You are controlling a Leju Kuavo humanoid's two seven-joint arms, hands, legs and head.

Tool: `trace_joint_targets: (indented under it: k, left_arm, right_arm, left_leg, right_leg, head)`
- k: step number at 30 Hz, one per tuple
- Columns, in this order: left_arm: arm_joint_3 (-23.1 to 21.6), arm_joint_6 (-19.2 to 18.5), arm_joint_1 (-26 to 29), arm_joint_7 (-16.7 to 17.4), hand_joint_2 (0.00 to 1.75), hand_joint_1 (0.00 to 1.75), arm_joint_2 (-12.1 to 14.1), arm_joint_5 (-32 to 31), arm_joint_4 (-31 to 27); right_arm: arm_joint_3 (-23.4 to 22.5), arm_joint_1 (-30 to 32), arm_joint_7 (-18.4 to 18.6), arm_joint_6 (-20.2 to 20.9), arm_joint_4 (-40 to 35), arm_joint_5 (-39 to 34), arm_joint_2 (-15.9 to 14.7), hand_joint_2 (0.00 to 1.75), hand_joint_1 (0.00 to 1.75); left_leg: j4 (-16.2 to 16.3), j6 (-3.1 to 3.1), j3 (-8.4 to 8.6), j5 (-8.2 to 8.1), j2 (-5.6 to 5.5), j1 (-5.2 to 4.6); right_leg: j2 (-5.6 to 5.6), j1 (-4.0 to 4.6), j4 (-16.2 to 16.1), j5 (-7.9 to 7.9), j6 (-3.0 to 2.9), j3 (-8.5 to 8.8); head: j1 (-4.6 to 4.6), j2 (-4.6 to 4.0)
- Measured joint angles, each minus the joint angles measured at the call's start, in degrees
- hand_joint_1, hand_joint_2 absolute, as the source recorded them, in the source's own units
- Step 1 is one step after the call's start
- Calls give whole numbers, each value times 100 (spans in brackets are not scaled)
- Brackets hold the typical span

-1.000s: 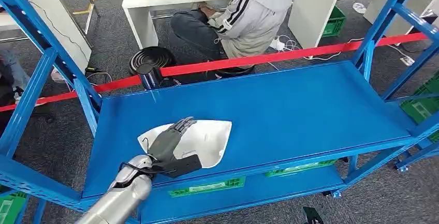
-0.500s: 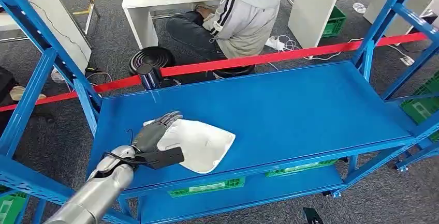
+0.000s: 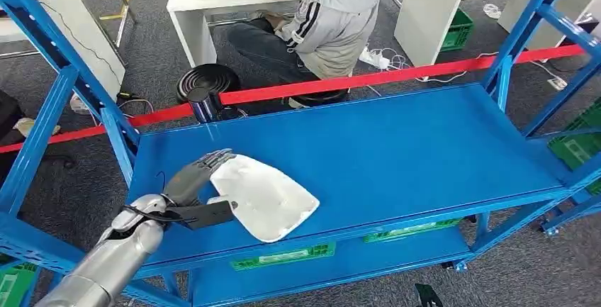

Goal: Take the parts from the cabinet and place them on the table.

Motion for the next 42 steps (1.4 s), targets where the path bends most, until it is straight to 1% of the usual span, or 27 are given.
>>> trace_joint_targets:
  k: [4, 15, 23, 27, 28, 29, 30, 35, 38, 42]
  left_arm:
    - [0, 39, -27, 109, 0, 0, 68, -44, -9]
    - [-2, 181, -25, 348, 0, 0, 62, -184, 19]
    - [22, 186, 37, 223, 0, 0, 44, 9, 59]
    - [149, 184, 73, 79, 0, 0, -81, 203, 50]
    - [168, 184, 79, 59, 175, 0, -133, 238, 39]
    - [194, 184, 81, 46, 175, 0, -189, 255, 31]
    - [225, 184, 84, 37, 0, 0, -236, 280, 24]
    - [289, 109, 108, -131, 0, 0, -391, 332, -52]
    - [289, 63, 194, -247, 0, 0, -426, 323, -127]
    - [289, 13, 306, -284, 0, 0, -441, 297, -210]
  right_arm:
    - [-20, 2, 7, 0, 0, -39, 0, 0, 0]
    - [-125, -1, -33, -2, 0, -81, 0, 0, 0]
    - [-133, 0, 44, -2, 0, -46, 0, 0, 0]
    - [-135, -3, 26, 0, 0, -24, 0, 0, 0]
    - [-135, -6, 22, 0, 0, -13, 0, 0, 0]
    - [-133, -10, 4, -2, 0, 2, 0, 0, 0]
    - [-135, -15, -13, -2, 0, 18, 0, 0, 0]
    - [-133, -16, -22, -28, 0, 31, 0, 0, 0]
    - [-136, -15, 39, -35, 0, 31, 0, 0, 0]
    - [-135, -9, 52, -35, 0, 31, 0, 0, 0]
  left_leg:
    - [-1, -1, 0, 0, -2, 0]
    - [-1, -1, 0, 0, -1, -1]
    - [-2, -1, 0, 0, -1, -1]
    - [-2, 0, -1, 0, -4, -1]
    - [-2, 0, -1, 0, -6, -2]
    - [-2, 0, -1, 0, -6, -2]
    - [-2, 0, -1, 0, -4, -2]
    - [-2, 0, -1, 0, -3, -2]
    - [-4, 0, -1, 0, -3, -1]
    - [-7, 0, 0, 0, -2, -1]
  right_leg:
    - [-2, 0, 0, 0, 0, 0]
    - [0, -1, -1, 0, 0, 0]
    - [0, -1, -1, 0, -1, -1]
    - [-4, -2, -2, 0, 0, -1]
    - [-5, -1, -2, 0, 0, 1]
    - [-5, -1, -3, 0, 0, 2]
    - [-4, -1, -4, 1, 0, 1]
    - [-2, -2, -7, 2, 2, 2]
    - [-2, -2, -7, 2, 2, 1]
    - [-1, -1, -7, 2, 2, 0]
  head:
    - [0, 0]
    - [0, 0]
    - [0, 0]
    - [0, 0]
    - [0, 0]
    - [0, 0]
    - [0, 0]
    - [0, 0]
    - [0, 0]
    - [0, -2]
